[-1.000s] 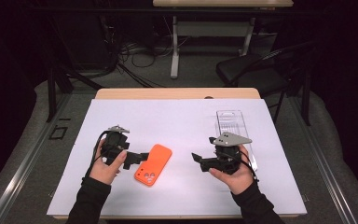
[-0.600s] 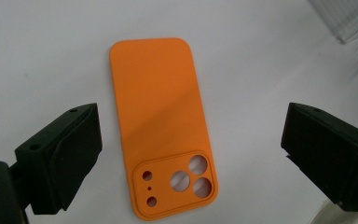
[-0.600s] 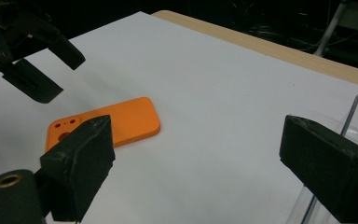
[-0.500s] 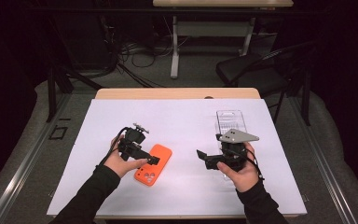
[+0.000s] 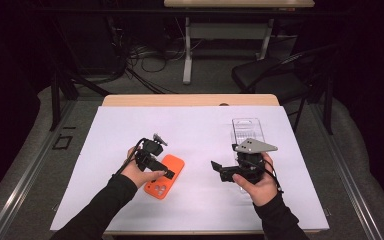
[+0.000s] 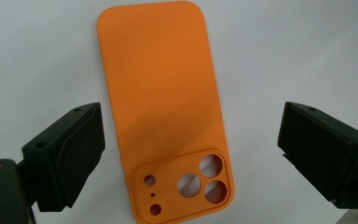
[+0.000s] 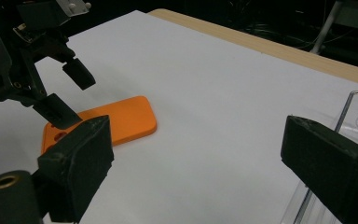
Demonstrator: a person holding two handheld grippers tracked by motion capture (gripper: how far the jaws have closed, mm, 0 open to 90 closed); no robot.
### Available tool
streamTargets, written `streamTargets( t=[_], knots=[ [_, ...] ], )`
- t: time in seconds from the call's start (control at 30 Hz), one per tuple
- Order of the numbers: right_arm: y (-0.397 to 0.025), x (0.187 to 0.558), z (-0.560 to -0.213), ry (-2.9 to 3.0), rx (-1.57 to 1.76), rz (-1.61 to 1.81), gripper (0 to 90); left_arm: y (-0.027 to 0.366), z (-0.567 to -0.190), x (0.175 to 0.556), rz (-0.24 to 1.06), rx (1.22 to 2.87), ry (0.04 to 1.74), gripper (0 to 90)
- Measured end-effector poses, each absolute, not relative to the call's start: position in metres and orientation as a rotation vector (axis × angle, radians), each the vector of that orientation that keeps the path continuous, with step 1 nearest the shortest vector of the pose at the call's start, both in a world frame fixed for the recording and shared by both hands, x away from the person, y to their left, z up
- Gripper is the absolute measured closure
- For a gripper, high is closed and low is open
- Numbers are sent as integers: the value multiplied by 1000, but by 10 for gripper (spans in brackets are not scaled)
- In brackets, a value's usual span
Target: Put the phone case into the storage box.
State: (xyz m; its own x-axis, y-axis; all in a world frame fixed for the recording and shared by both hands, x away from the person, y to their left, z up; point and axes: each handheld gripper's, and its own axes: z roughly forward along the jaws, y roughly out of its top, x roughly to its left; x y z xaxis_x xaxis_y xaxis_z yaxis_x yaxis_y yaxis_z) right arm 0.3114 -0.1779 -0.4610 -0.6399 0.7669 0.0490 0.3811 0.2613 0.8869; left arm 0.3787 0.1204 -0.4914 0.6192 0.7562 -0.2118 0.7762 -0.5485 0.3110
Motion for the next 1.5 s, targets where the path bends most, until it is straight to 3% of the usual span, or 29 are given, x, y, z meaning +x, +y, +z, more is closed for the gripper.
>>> streamTargets(
  t=[0.3, 1.5],
  knots=[
    [-175, 312, -463, 2155, 1043, 1334, 89, 120, -498, 385, -87, 2473, 1270, 113],
    [-176, 313, -466, 2164, 1054, 1323, 89, 99, -532, 394, -81, 2591, 1354, 90]
  ],
)
